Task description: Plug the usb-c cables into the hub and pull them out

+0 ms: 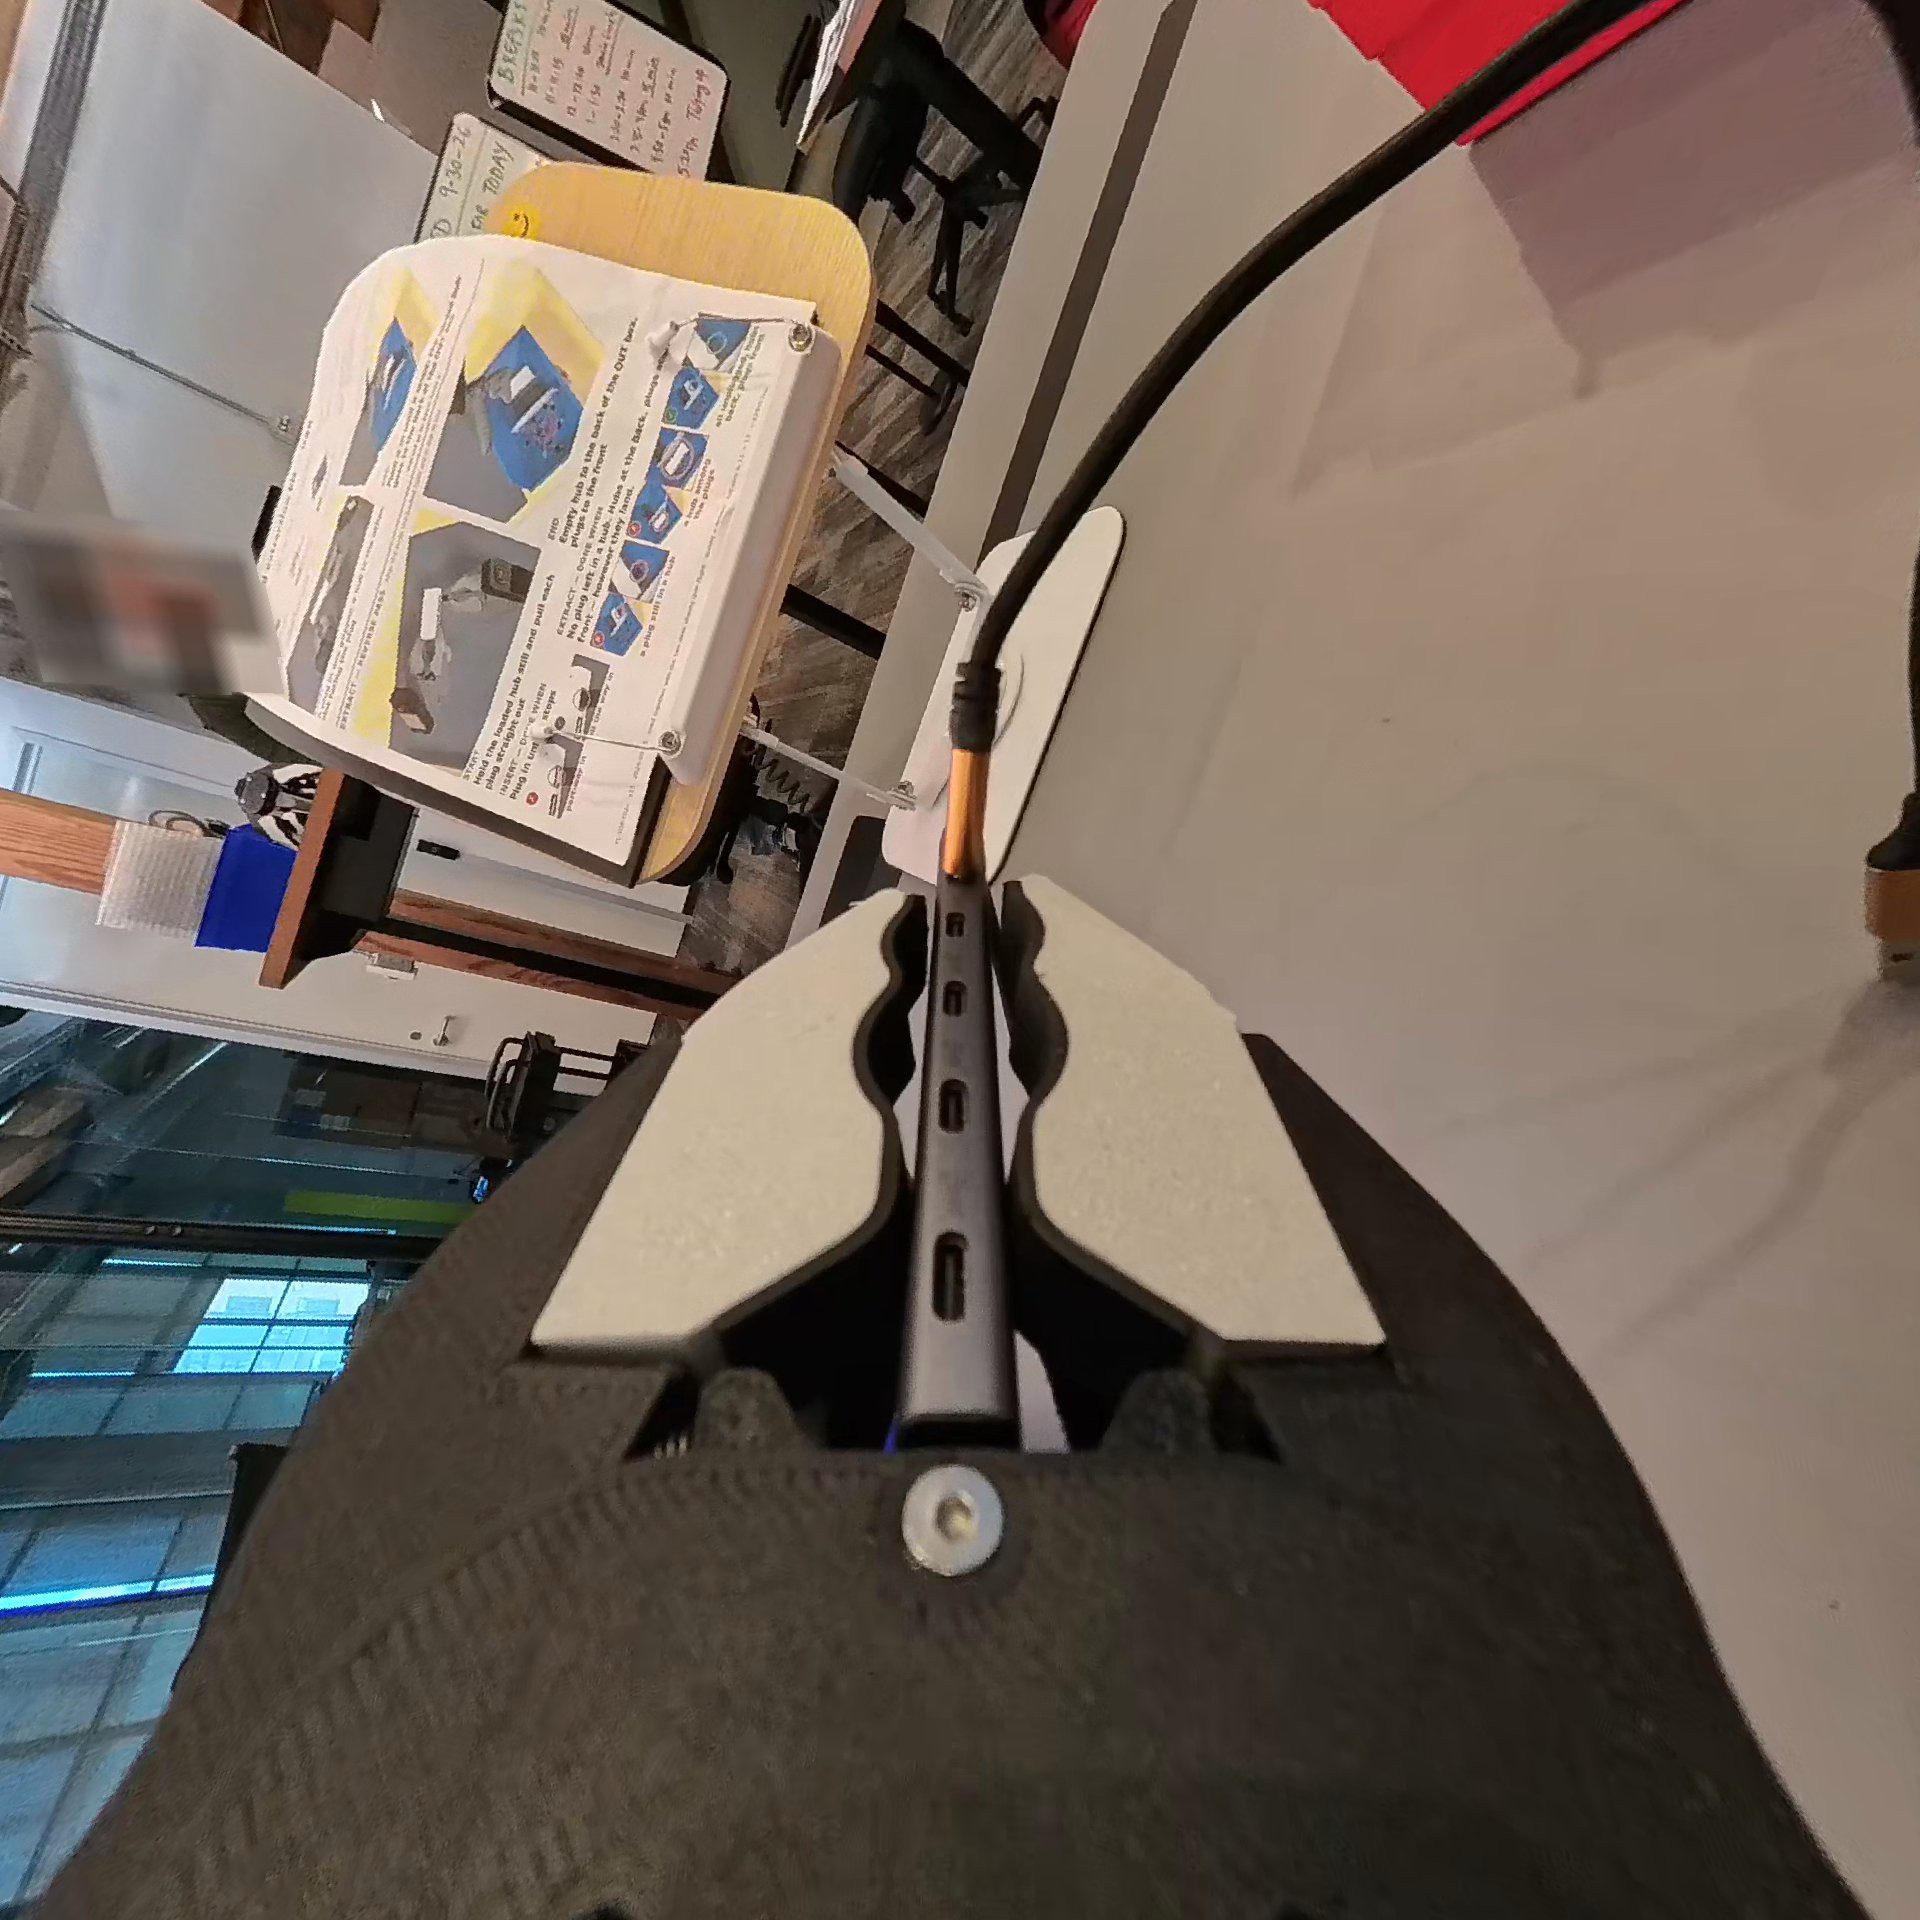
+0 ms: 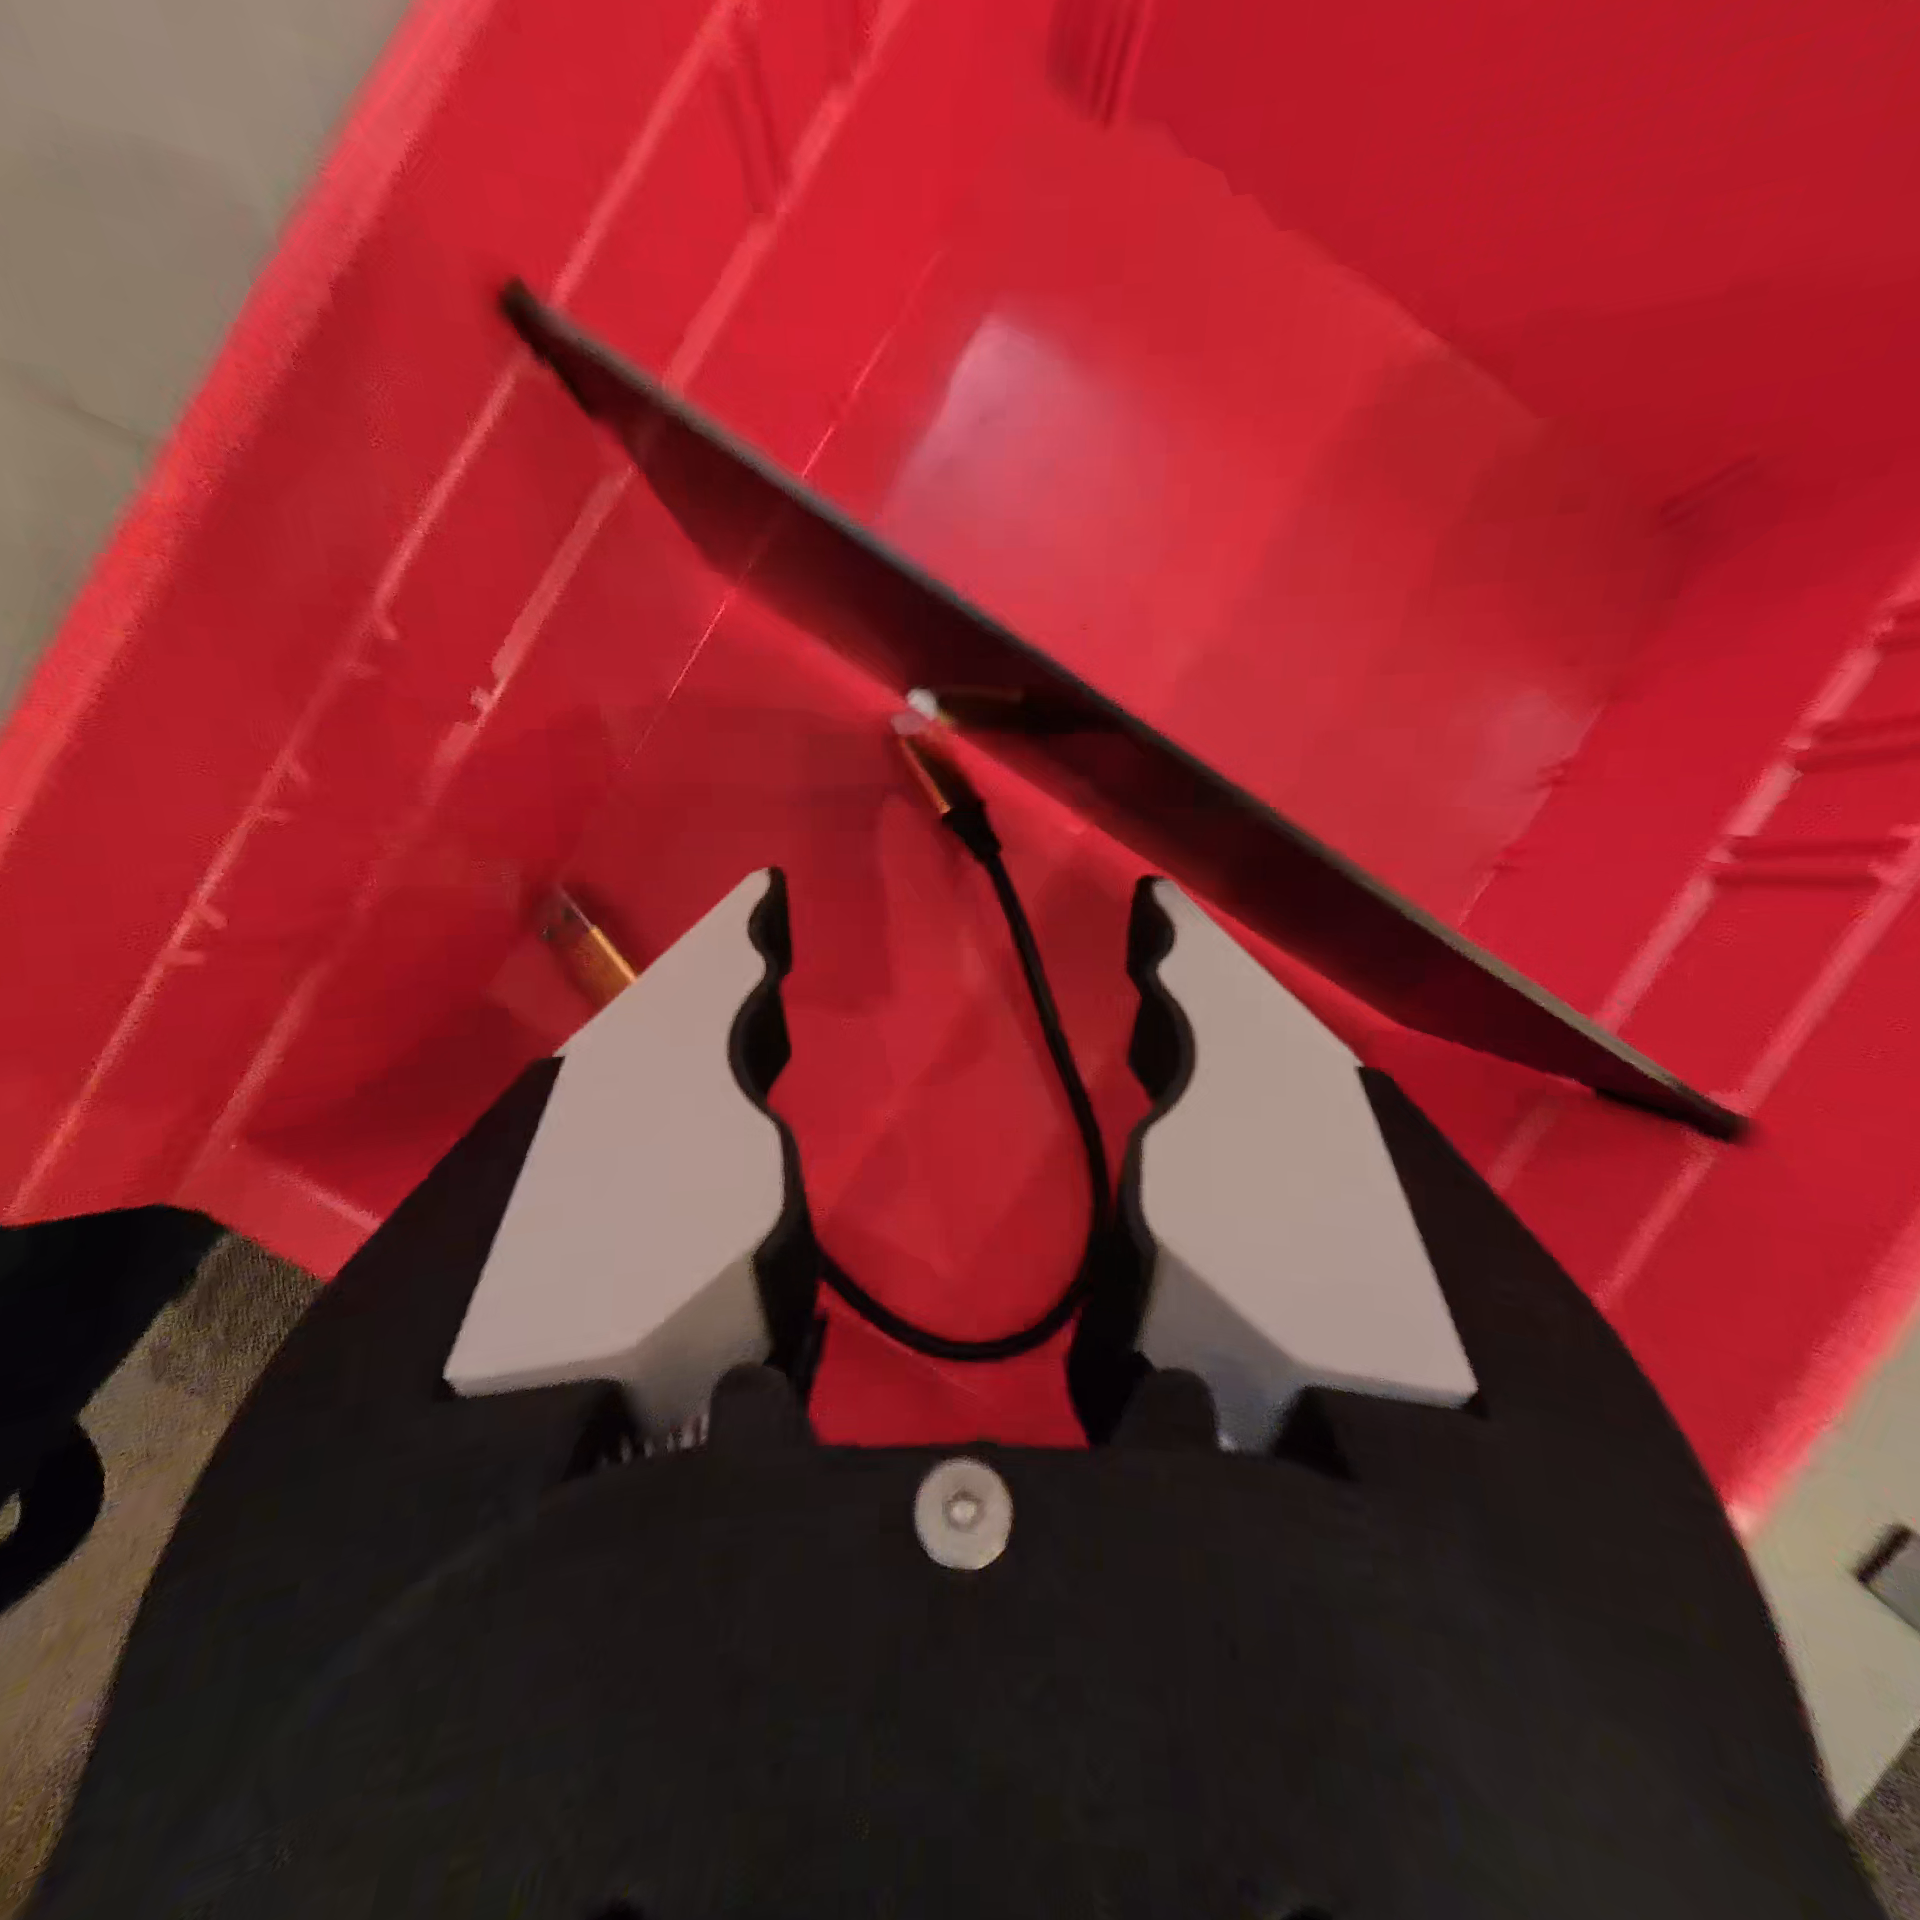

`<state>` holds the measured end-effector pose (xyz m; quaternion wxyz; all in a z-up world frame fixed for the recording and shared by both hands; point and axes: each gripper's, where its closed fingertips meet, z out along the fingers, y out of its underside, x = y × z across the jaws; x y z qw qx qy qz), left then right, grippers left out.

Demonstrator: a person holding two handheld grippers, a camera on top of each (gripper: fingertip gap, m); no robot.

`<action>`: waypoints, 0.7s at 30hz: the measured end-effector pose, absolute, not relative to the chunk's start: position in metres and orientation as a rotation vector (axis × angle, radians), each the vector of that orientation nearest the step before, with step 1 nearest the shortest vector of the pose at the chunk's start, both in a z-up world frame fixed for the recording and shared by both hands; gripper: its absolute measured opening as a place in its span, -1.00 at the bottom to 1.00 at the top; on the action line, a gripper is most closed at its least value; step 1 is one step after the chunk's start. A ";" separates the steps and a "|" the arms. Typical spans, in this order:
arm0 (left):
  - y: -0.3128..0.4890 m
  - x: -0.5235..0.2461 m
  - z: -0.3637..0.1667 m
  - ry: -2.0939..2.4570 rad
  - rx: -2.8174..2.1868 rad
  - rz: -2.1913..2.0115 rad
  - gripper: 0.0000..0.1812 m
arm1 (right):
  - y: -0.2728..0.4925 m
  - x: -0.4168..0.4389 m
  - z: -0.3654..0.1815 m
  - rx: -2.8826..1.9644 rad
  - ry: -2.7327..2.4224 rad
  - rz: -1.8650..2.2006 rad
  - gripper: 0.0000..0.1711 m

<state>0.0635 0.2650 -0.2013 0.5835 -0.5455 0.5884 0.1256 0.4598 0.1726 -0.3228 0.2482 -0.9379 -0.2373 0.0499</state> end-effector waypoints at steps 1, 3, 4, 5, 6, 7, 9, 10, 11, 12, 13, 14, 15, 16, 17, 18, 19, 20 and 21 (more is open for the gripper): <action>0.265 0.063 -0.200 1.371 -1.273 0.293 -0.84 | 0.174 0.464 -0.315 -2.541 -0.619 0.119 -0.22; 0.266 0.062 -0.199 1.366 -1.274 0.296 -0.85 | 0.176 0.474 -0.301 -2.509 -0.588 0.071 -0.15; 0.266 0.062 -0.198 1.364 -1.273 0.296 -0.85 | 0.177 0.477 -0.291 -2.485 -0.575 0.060 -0.13; 0.266 0.062 -0.197 1.362 -1.271 0.295 -0.85 | 0.177 0.478 -0.282 -2.461 -0.564 0.053 -0.12; 0.266 0.062 -0.196 1.361 -1.269 0.295 -0.85 | 0.178 0.481 -0.272 -2.438 -0.553 0.040 -0.11; 0.266 0.061 -0.195 1.359 -1.269 0.296 -0.84 | 0.178 0.483 -0.261 -2.411 -0.539 0.023 -0.11; 0.266 0.061 -0.193 1.352 -1.265 0.297 -0.85 | 0.178 0.482 -0.237 -2.346 -0.536 -0.009 -0.12; 0.267 0.060 -0.192 1.350 -1.265 0.297 -0.84 | 0.177 0.480 -0.225 -2.318 -0.535 -0.017 -0.13; 0.267 0.060 -0.191 1.348 -1.265 0.301 -0.84 | 0.176 0.477 -0.214 -2.292 -0.528 -0.020 -0.14; 0.267 0.059 -0.190 1.345 -1.264 0.302 -0.85 | 0.175 0.470 -0.203 -2.262 -0.532 -0.016 -0.15; 0.267 0.060 -0.190 1.343 -1.263 0.299 -0.85 | 0.175 0.458 -0.191 -2.223 -0.552 0.004 -0.17; 0.266 0.060 -0.189 1.340 -1.260 0.299 -0.85 | 0.175 0.442 -0.178 -2.174 -0.576 0.024 -0.20; 0.266 0.060 -0.188 1.339 -1.256 0.303 -0.85 | 0.175 0.425 -0.166 -2.123 -0.605 0.038 -0.23; 0.265 0.061 -0.188 1.339 -1.252 0.304 -0.85 | 0.174 0.405 -0.156 -2.081 -0.643 0.063 -0.24; 0.264 0.062 -0.187 1.340 -1.249 0.302 -0.85 | 0.174 0.383 -0.147 -2.044 -0.677 0.099 -0.24; 0.264 0.063 -0.186 1.339 -1.245 0.304 -0.85 | 0.174 0.361 -0.139 -2.006 -0.700 0.146 -0.24; 0.263 0.063 -0.186 1.340 -1.240 0.309 -0.85 | 0.175 0.339 -0.133 -1.969 -0.724 0.200 -0.25; 0.262 0.064 -0.185 1.342 -1.236 0.312 -0.85 | 0.175 0.316 -0.129 -1.938 -0.744 0.262 -0.24; 0.261 0.064 -0.184 1.341 -1.231 0.313 -0.85 | 0.176 0.294 -0.125 -1.908 -0.758 0.327 -0.25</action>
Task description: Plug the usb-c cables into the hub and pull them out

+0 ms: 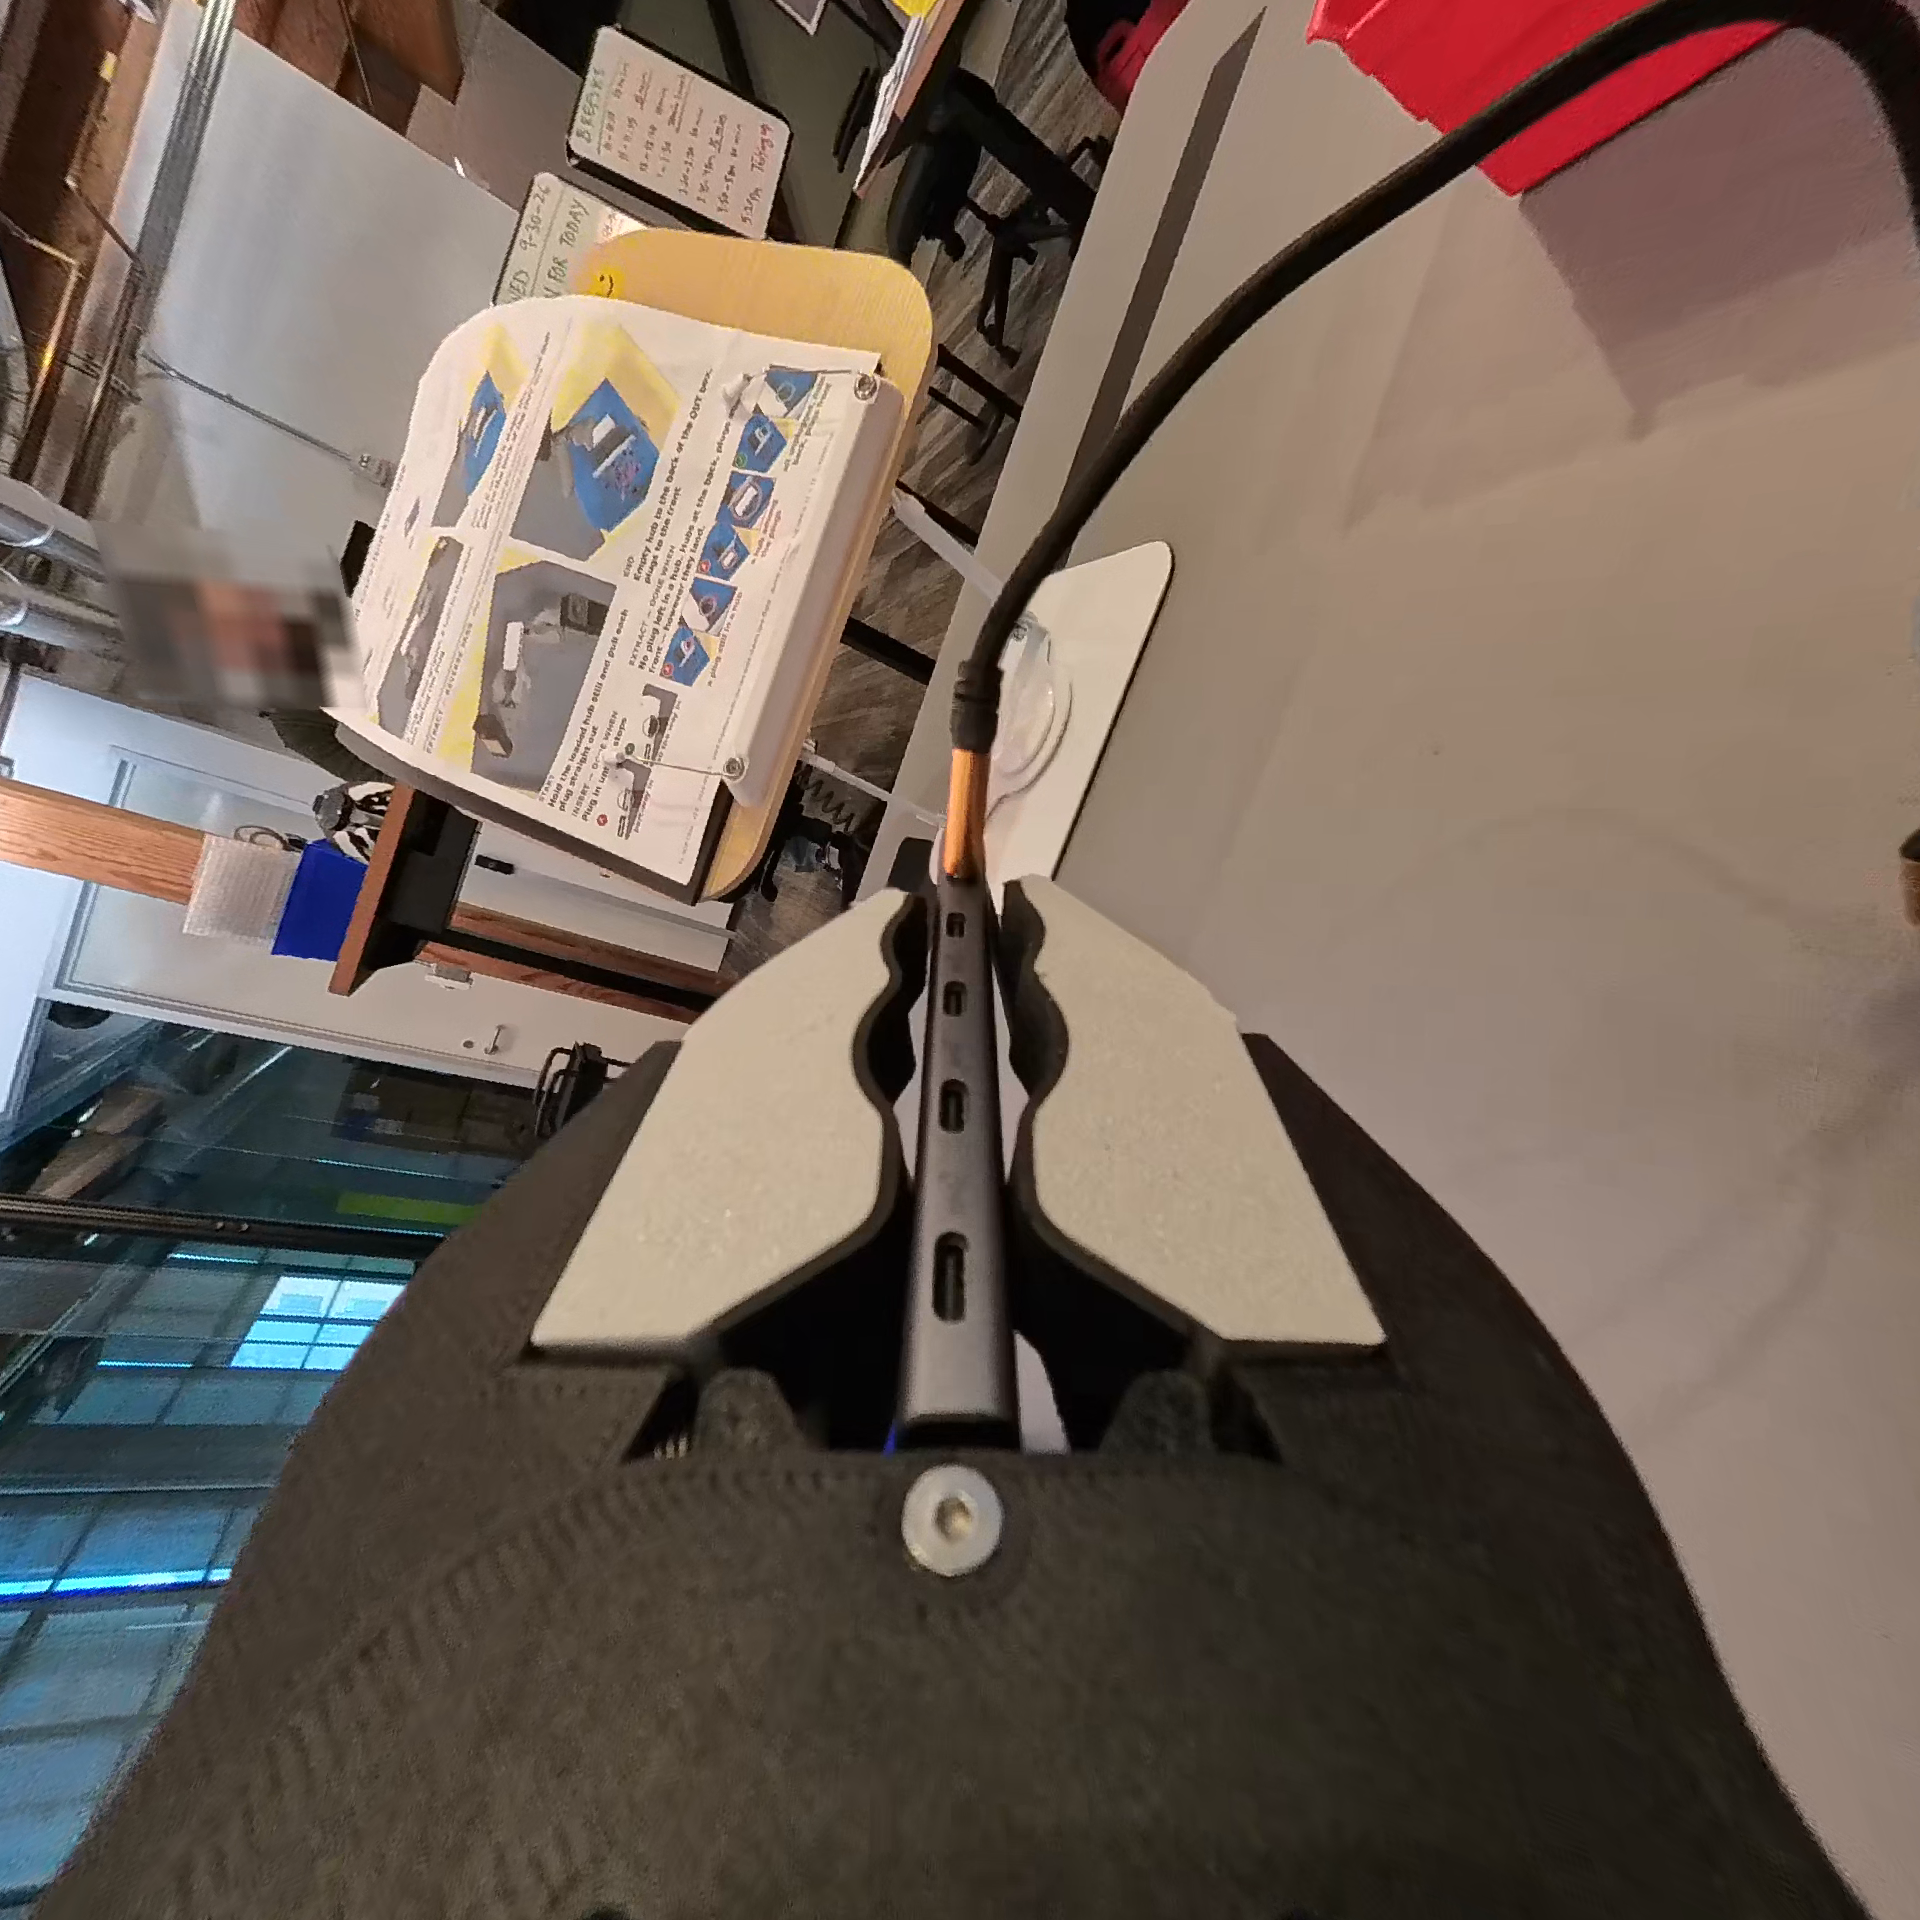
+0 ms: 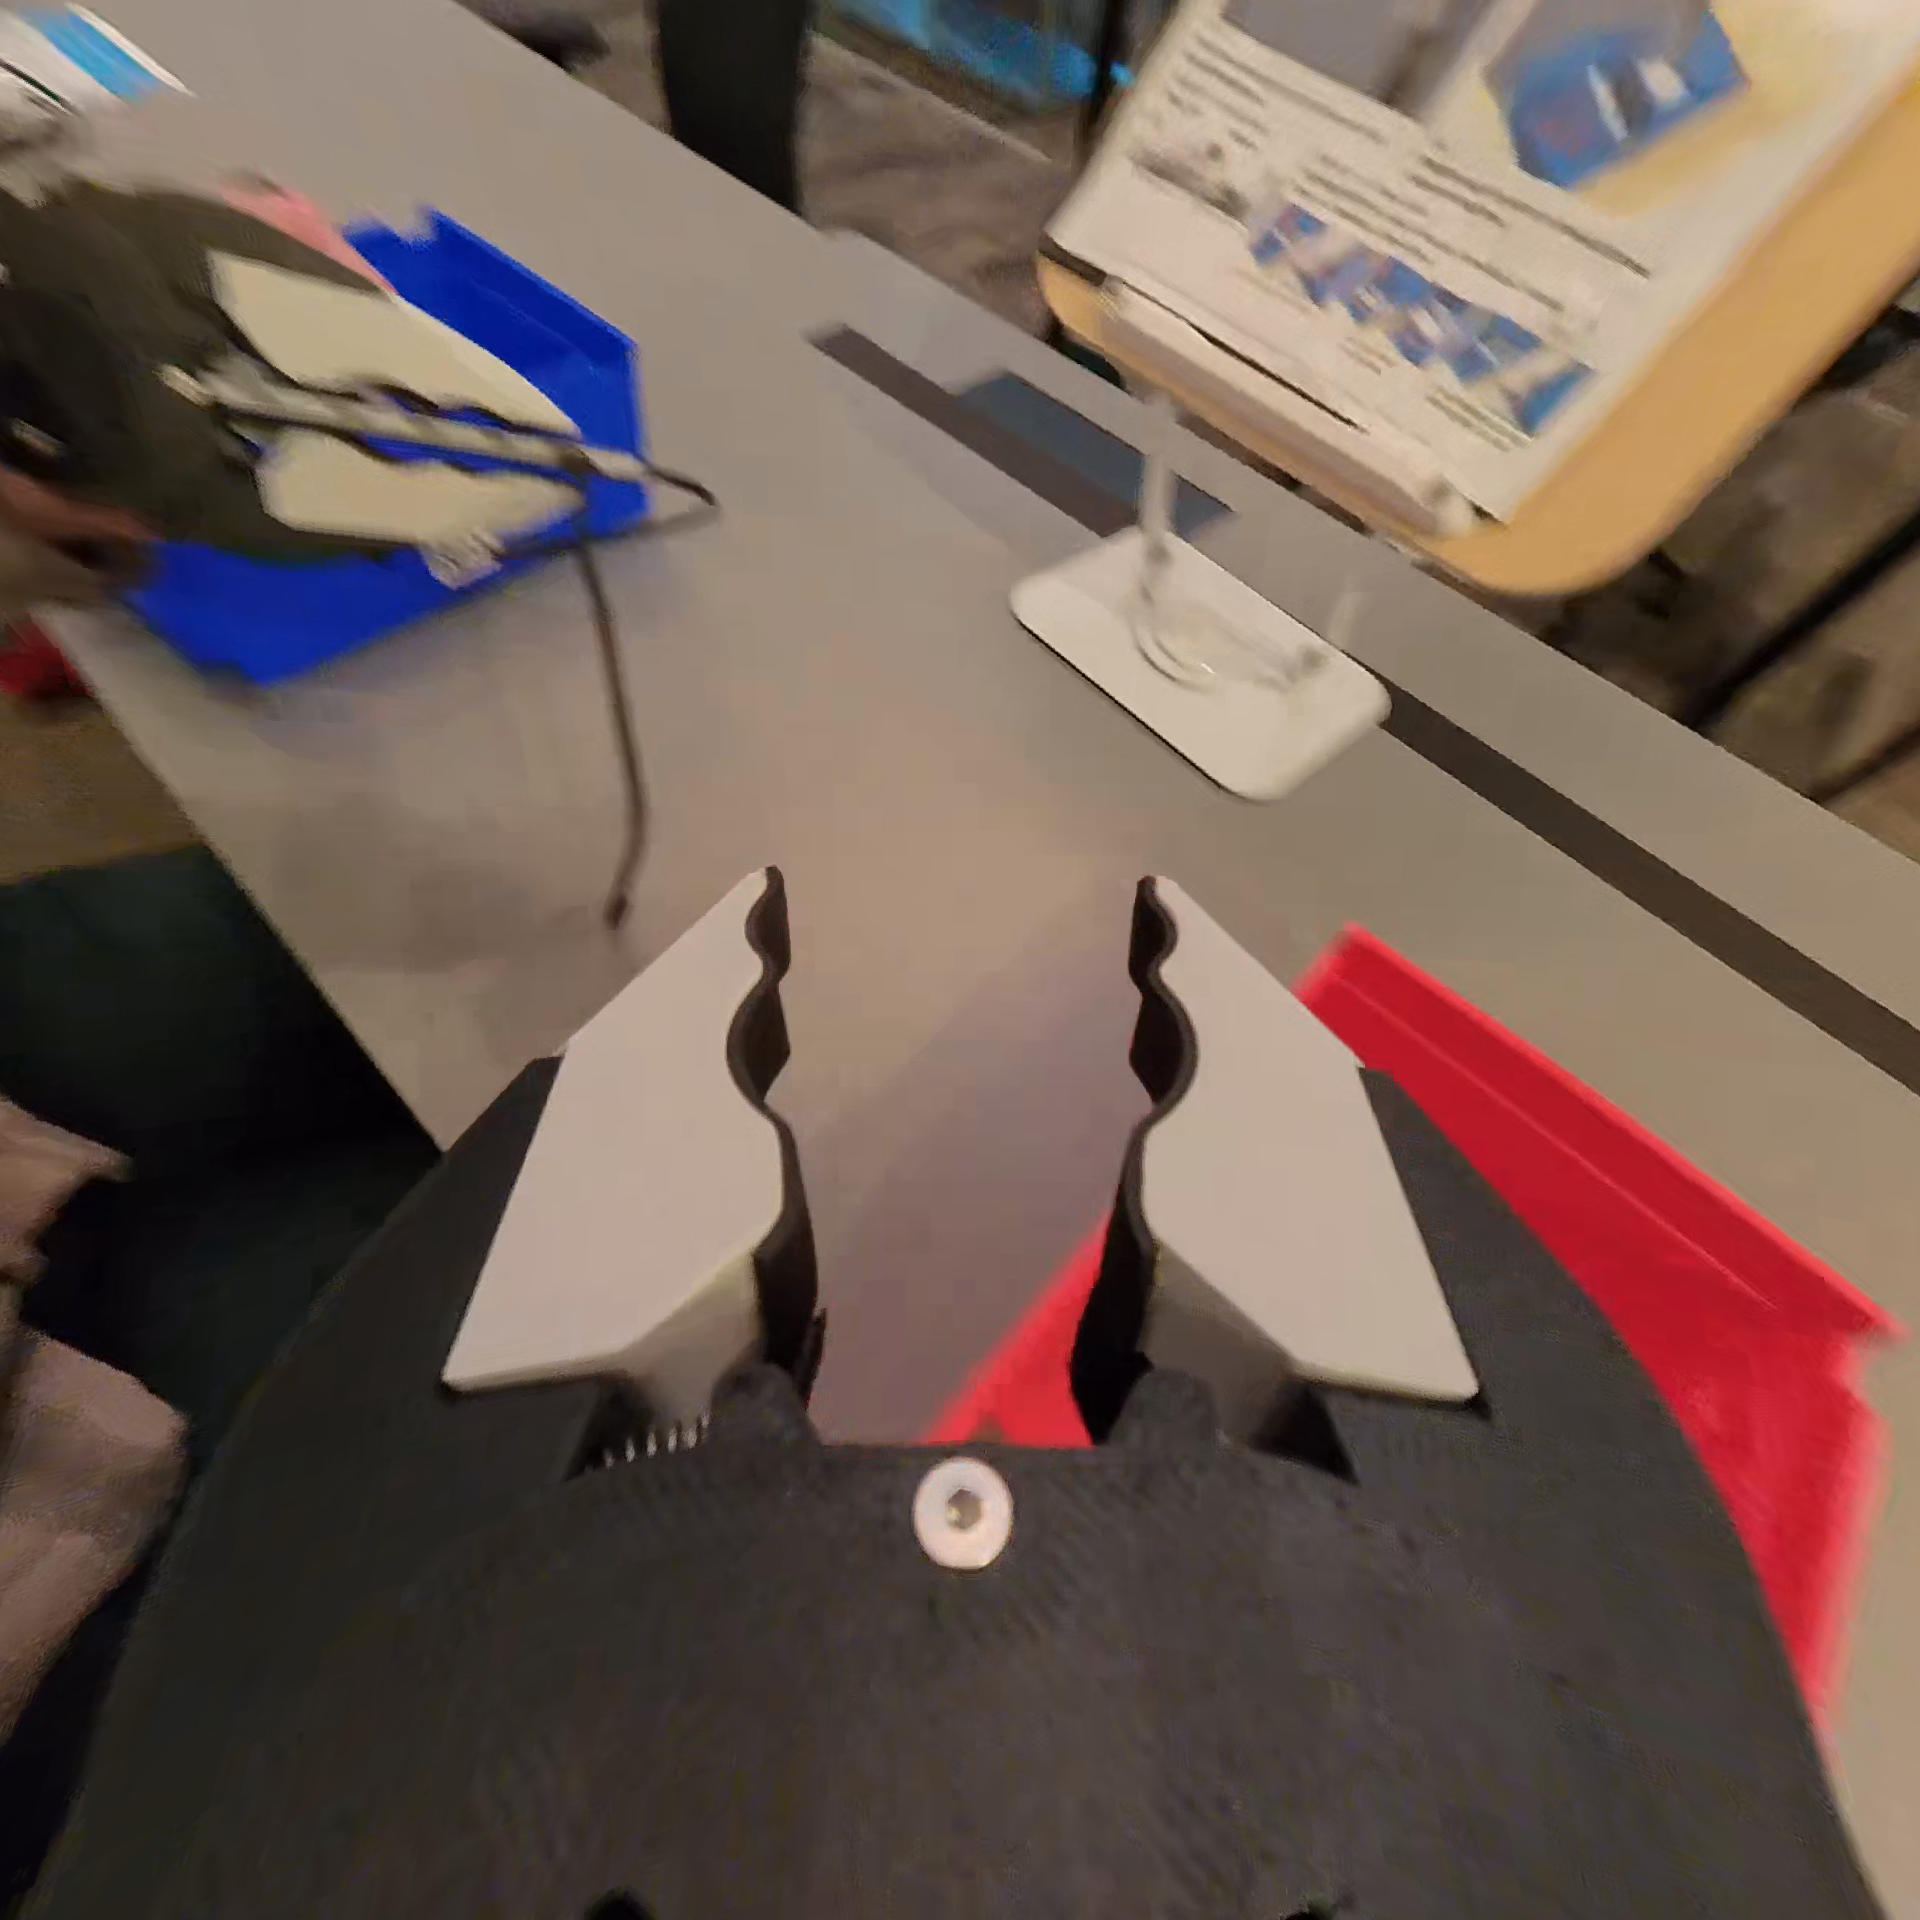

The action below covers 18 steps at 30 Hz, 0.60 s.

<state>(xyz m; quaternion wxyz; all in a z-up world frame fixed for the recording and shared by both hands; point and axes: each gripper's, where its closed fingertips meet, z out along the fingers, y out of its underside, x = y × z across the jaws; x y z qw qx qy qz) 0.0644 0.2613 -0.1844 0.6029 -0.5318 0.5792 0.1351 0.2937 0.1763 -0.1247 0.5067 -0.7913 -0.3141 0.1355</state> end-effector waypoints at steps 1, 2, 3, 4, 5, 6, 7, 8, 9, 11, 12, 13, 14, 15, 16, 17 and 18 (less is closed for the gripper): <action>0.260 0.065 -0.183 1.339 -1.227 0.313 -0.85 | 0.177 0.272 -0.120 -1.870 -0.768 0.397 -0.25; 0.260 0.065 -0.182 1.338 -1.223 0.317 -0.85 | 0.178 0.252 -0.115 -1.830 -0.770 0.472 -0.27; 0.259 0.065 -0.181 1.339 -1.217 0.321 -0.85 | 0.180 0.234 -0.113 -1.804 -0.770 0.532 -0.28; 0.258 0.066 -0.180 1.339 -1.212 0.321 -0.85 | 0.183 0.219 -0.112 -1.791 -0.772 0.568 -0.28; 0.257 0.066 -0.179 1.336 -1.210 0.318 -0.85 | 0.186 0.204 -0.112 -1.773 -0.781 0.603 -0.28; 0.257 0.066 -0.178 1.335 -1.207 0.319 -0.85 | 0.189 0.190 -0.111 -1.755 -0.794 0.638 -0.29; 0.256 0.066 -0.177 1.334 -1.201 0.322 -0.85 | 0.192 0.179 -0.112 -1.750 -0.802 0.659 -0.29; 0.256 0.066 -0.176 1.332 -1.195 0.323 -0.85 | 0.197 0.169 -0.115 -1.753 -0.807 0.671 -0.29; 0.256 0.066 -0.175 1.332 -1.194 0.324 -0.85 | 0.202 0.160 -0.119 -1.762 -0.816 0.683 -0.29; 0.254 0.067 -0.174 1.334 -1.185 0.331 -0.85 | 0.210 0.142 -0.124 -1.777 -0.815 0.730 -0.29; 0.254 0.068 -0.173 1.336 -1.180 0.337 -0.85 | 0.214 0.134 -0.127 -1.783 -0.816 0.760 -0.30; 0.253 0.069 -0.172 1.337 -1.175 0.341 -0.85 | 0.218 0.126 -0.130 -1.794 -0.816 0.777 -0.31; 0.251 0.070 -0.171 1.338 -1.168 0.341 -0.85 | 0.222 0.120 -0.134 -1.809 -0.819 0.777 -0.32; 0.250 0.070 -0.171 1.338 -1.163 0.343 -0.85 | 0.226 0.115 -0.139 -1.823 -0.827 0.778 -0.32; 0.249 0.071 -0.170 1.339 -1.158 0.347 -0.85 | 0.229 0.109 -0.143 -1.834 -0.835 0.784 -0.34; 0.248 0.072 -0.169 1.340 -1.154 0.347 -0.85 | 0.232 0.104 -0.148 -1.843 -0.842 0.786 -0.37; 0.247 0.073 -0.169 1.340 -1.151 0.345 -0.85 | 0.234 0.101 -0.153 -1.857 -0.847 0.787 -0.39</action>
